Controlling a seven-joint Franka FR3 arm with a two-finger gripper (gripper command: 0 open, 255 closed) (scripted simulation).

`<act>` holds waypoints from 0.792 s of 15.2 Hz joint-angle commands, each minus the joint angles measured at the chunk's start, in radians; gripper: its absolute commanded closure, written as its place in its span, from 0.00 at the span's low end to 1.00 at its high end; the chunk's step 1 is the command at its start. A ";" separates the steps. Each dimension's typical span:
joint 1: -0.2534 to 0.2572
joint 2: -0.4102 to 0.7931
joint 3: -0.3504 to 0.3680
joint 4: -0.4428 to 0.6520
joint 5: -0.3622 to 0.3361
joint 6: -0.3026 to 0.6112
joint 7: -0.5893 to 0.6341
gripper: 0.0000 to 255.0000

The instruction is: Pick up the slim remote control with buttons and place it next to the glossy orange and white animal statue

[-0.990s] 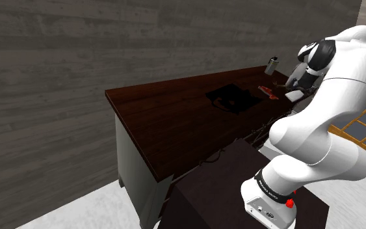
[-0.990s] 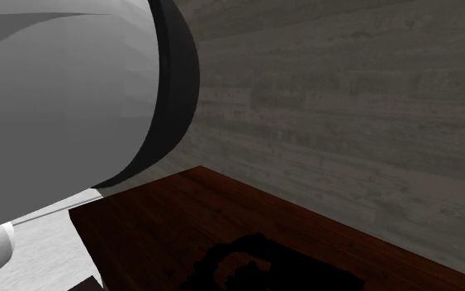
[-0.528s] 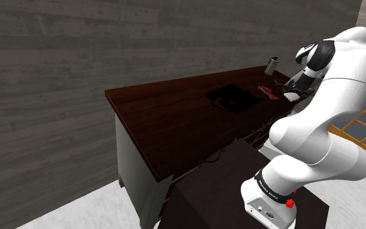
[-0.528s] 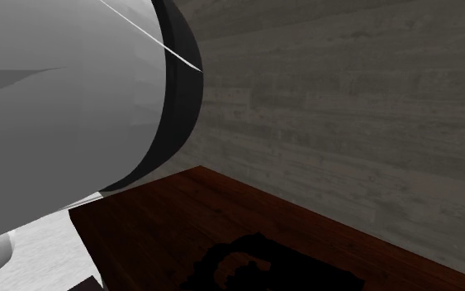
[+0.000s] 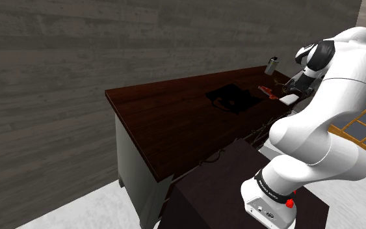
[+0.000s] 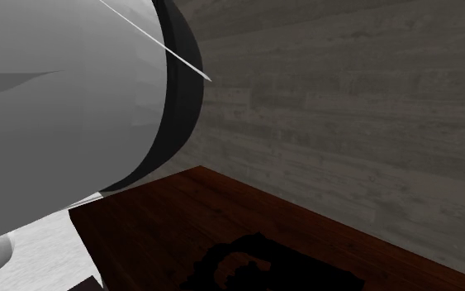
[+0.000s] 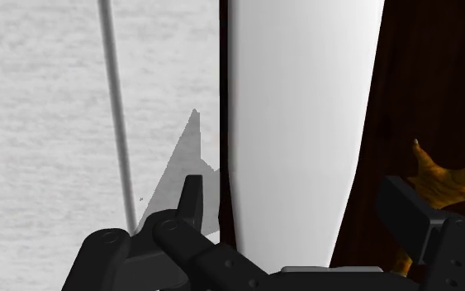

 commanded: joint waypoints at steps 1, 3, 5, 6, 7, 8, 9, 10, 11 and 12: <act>0.000 -0.010 -0.001 0.018 -0.002 -0.028 0.002 0.00; -0.001 -0.025 -0.004 0.062 -0.006 -0.086 0.005 0.00; -0.002 -0.029 -0.004 0.082 -0.007 -0.110 0.006 0.00; -0.002 -0.029 -0.004 0.081 -0.007 -0.109 0.006 0.00; -0.002 -0.029 -0.004 0.082 -0.007 -0.110 0.006 0.00; -0.002 -0.029 -0.004 0.082 -0.007 -0.110 0.006 0.00; -0.002 -0.029 -0.004 0.082 -0.007 -0.110 0.006 0.00; -0.002 -0.029 -0.004 0.082 -0.007 -0.110 0.006 0.00; -0.002 -0.029 -0.004 0.082 -0.007 -0.110 0.006 0.00; -0.002 -0.029 -0.004 0.082 -0.007 -0.110 0.006 0.00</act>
